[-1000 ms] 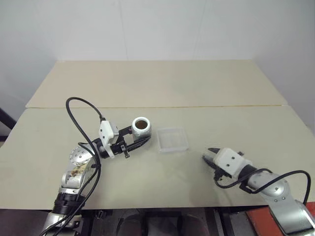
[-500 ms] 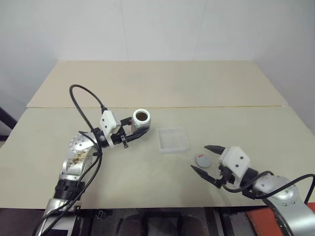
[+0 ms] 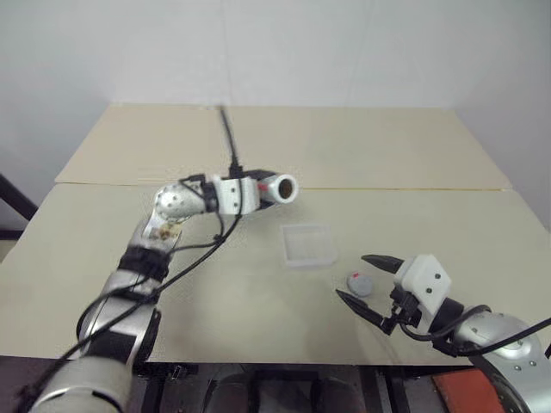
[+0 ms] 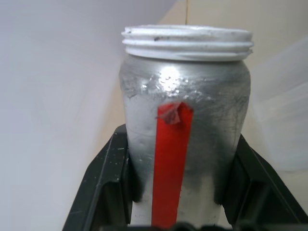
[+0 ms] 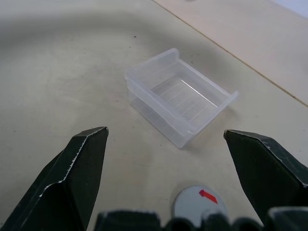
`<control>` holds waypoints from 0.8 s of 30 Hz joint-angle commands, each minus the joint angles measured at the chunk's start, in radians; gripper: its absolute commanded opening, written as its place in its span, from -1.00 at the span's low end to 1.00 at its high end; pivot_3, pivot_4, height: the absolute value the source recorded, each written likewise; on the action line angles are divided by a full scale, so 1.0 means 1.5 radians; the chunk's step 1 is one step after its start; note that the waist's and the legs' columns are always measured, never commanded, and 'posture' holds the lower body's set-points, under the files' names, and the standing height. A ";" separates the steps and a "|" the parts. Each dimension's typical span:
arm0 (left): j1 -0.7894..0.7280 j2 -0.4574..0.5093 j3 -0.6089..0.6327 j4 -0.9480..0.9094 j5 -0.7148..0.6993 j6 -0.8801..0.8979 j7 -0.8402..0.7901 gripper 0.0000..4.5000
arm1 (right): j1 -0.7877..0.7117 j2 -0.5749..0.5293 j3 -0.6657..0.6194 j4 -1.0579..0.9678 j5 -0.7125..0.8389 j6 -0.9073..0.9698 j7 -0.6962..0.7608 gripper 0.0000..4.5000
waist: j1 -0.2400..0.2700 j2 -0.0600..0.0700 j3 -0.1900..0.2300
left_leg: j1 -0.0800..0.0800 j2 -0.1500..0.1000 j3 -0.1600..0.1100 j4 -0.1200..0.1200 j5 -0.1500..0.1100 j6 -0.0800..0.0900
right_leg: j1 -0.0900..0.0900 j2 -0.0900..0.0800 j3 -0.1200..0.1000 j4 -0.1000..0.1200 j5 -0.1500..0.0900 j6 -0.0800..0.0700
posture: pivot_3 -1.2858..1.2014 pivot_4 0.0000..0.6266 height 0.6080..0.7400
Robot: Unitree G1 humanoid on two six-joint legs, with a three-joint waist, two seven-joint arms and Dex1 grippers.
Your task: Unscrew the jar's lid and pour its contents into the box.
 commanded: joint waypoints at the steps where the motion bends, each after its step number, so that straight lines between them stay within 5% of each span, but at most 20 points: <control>1: -0.087 -0.004 -0.073 0.080 0.176 -0.146 0.171 -0.13 | 0.012 0.010 -0.025 -0.036 0.004 0.005 -0.025 1.00 | 0.000 -0.001 0.000 | 0.000 0.000 0.000 0.000 0.000 0.000 | 0.000 0.000 0.000 0.000 0.000 0.000 | 0.03 -0.52 1.00; 6: -0.201 0.000 -0.246 0.140 0.480 -0.175 0.506 -0.13 | 0.030 0.026 -0.022 -0.059 -0.002 0.010 -0.056 1.00 | -0.001 -0.002 0.001 | -0.001 0.000 0.000 0.001 -0.001 0.001 | 0.000 0.000 0.000 0.000 0.000 0.001 | 0.03 -0.52 1.00; 11: -0.288 -0.020 -0.416 0.194 0.684 -0.120 0.782 -0.13 | 0.044 0.036 -0.022 -0.073 -0.004 0.011 -0.076 1.00 | 0.000 -0.003 0.002 | -0.001 0.001 0.000 0.001 -0.003 0.005 | -0.001 0.000 0.000 0.000 0.000 0.001 | 0.03 -0.52 1.00; 17: -0.333 -0.056 -0.524 0.269 0.768 -0.073 0.948 -0.13 | 0.037 0.043 -0.015 -0.073 -0.009 0.009 -0.094 1.00 | 0.000 -0.003 0.002 | -0.004 0.001 0.000 0.001 -0.001 0.001 | -0.005 0.000 0.000 0.001 0.000 0.002 | 0.03 -0.52 1.00; 24: -0.344 -0.067 -0.539 0.313 0.751 -0.064 0.988 -0.13 | 0.031 0.036 0.002 -0.064 -0.026 0.006 -0.097 1.00 | 0.000 -0.003 0.002 | -0.007 0.000 0.000 0.002 0.000 0.000 | -0.007 0.000 0.000 0.001 0.000 0.002 | 0.03 -0.52 1.00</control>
